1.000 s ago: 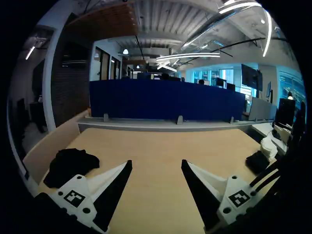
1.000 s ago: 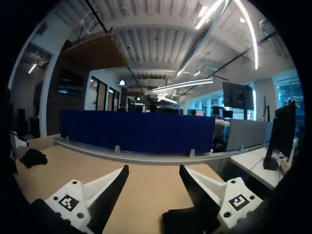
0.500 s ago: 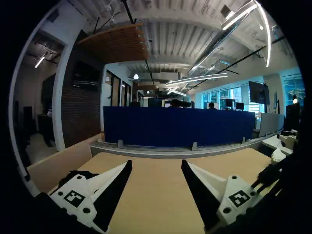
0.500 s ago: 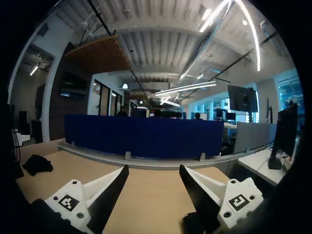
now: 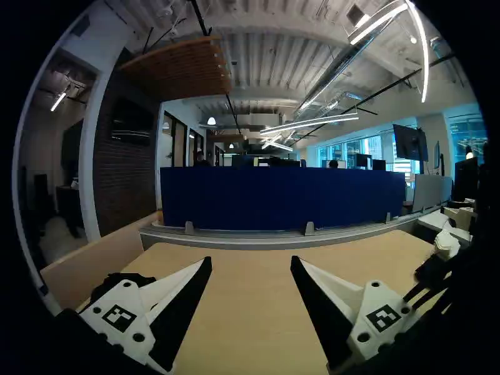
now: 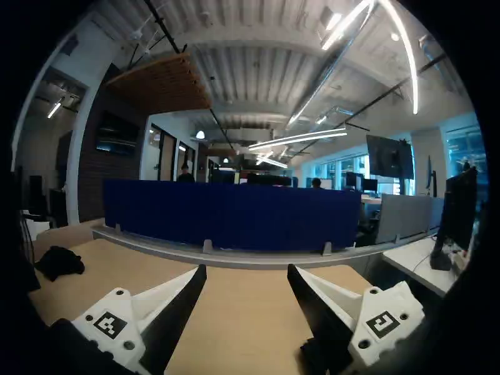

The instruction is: Fold towel

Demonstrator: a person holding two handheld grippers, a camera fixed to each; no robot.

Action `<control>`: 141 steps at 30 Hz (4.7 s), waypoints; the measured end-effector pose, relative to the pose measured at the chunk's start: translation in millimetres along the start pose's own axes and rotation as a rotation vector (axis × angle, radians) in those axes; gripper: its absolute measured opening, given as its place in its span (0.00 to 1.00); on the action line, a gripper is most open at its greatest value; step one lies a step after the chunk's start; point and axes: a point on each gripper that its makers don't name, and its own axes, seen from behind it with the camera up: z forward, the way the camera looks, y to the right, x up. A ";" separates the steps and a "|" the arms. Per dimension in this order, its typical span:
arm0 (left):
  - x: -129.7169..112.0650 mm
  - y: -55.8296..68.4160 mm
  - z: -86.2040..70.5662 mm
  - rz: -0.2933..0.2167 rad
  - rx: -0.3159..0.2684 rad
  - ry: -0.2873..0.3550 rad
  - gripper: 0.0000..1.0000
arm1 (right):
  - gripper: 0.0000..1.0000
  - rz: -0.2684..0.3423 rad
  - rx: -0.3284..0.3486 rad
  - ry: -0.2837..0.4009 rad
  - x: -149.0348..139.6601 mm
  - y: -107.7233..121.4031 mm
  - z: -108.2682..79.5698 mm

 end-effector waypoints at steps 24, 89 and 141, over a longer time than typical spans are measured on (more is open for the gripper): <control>-85.4 -5.6 22.3 0.031 0.015 0.026 0.93 | 1.00 0.035 -0.017 0.001 -39.2 -5.5 10.4; -148.1 -8.9 38.7 0.019 0.016 0.067 0.93 | 1.00 -0.018 -0.023 0.069 -51.1 19.8 19.1; -147.5 -8.3 39.3 0.019 0.017 0.067 0.94 | 1.00 0.090 -0.034 0.047 -168.0 42.3 12.0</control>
